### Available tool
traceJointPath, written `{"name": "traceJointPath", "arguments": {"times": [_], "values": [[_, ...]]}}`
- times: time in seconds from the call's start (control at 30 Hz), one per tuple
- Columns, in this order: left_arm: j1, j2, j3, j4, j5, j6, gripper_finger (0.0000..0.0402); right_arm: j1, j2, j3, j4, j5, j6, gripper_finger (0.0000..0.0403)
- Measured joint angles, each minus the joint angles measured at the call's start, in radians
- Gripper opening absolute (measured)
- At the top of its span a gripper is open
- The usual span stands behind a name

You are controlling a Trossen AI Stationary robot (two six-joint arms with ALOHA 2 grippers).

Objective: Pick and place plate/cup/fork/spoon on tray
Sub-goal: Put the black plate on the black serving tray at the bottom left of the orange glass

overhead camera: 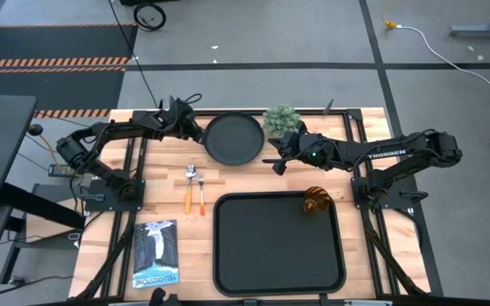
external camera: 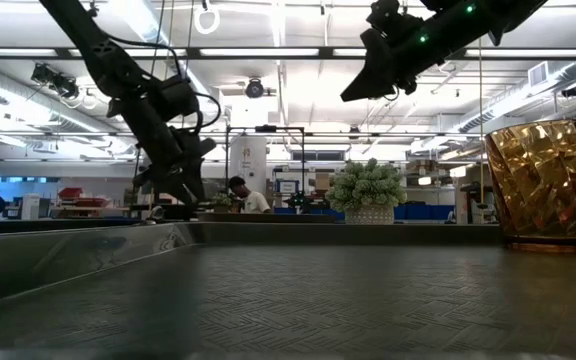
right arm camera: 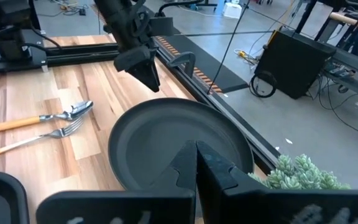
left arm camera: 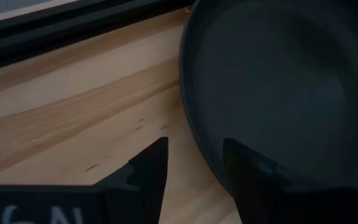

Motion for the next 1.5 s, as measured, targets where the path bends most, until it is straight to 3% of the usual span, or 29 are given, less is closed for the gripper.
{"name": "traceJointPath", "arguments": {"times": [0.27,0.57,1.23,1.5], "values": [[-0.033,0.042,-0.001,0.008,-0.048,-0.003,0.0165,0.009,0.000,0.000,0.010,0.000,0.000,0.0005],[-0.033,0.100,-0.001,0.039,-0.022,-0.010,0.0174,0.022,0.000,0.000,0.011,0.000,0.000,0.0005],[-0.074,0.100,-0.001,0.040,-0.099,0.020,0.0021,0.022,0.000,0.000,0.030,0.000,-0.002,0.0005],[-0.072,0.100,-0.001,0.071,-0.101,0.017,0.0013,0.023,0.000,0.000,0.030,0.000,0.000,0.0005]]}}
